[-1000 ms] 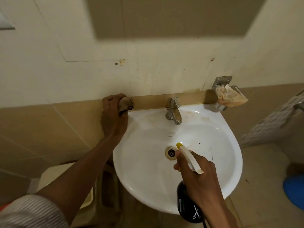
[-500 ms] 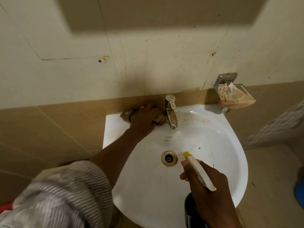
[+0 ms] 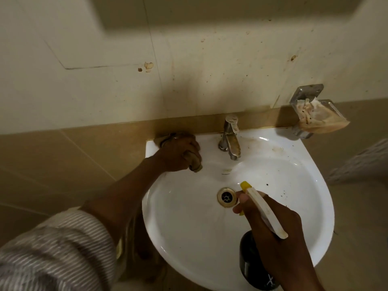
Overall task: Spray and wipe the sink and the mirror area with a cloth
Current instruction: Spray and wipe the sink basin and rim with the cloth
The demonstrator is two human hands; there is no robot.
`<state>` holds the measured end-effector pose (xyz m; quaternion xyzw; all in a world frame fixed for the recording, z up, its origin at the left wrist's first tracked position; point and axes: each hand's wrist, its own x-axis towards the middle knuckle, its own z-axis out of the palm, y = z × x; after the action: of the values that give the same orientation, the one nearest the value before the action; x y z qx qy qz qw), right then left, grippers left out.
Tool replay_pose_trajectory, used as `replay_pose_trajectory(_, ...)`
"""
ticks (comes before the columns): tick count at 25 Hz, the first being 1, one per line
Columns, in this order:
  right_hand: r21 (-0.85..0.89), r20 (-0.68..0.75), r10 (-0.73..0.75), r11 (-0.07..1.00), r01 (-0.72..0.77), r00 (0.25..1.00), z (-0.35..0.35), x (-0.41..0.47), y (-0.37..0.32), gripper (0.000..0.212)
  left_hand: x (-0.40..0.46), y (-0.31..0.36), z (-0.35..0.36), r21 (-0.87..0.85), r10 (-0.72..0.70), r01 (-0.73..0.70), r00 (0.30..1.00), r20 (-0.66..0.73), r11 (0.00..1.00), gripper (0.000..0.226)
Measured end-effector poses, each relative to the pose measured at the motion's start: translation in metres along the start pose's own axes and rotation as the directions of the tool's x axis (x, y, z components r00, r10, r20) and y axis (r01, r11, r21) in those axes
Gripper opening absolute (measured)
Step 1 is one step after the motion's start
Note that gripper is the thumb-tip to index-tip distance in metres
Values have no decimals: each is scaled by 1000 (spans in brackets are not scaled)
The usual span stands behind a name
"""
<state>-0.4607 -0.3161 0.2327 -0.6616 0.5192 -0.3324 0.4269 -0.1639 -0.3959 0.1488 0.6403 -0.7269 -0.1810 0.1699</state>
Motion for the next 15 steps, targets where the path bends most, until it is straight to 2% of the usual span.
replay_pose_trajectory(3,20,-18,-20,1000,20,1000,1,-7,-4,58,-26,-13,-17,72,-81,76,994,72,994,32)
replay_pose_trajectory(5,53,-17,-18,998,19,1000,2,-12,-7,47,-46,-18,-19,40,-109,106,991,74,994,31)
replay_pose_trajectory(7,91,0,-22,996,22,1000,4,-17,-8,43,-65,-15,-17,-42,-127,129,991,44,991,36)
replay_pose_trajectory(8,106,7,-34,994,33,999,3,-20,-8,42,-75,-12,-14,-53,-95,95,995,8,994,37)
replay_pose_trajectory(11,153,20,-69,986,65,997,0,-29,-8,41,-107,-1,0,5,-1,2,993,-115,1000,40)
replay_pose_trajectory(15,184,25,-98,979,92,995,-4,-35,-11,40,-150,23,19,42,-29,38,980,-197,998,32)
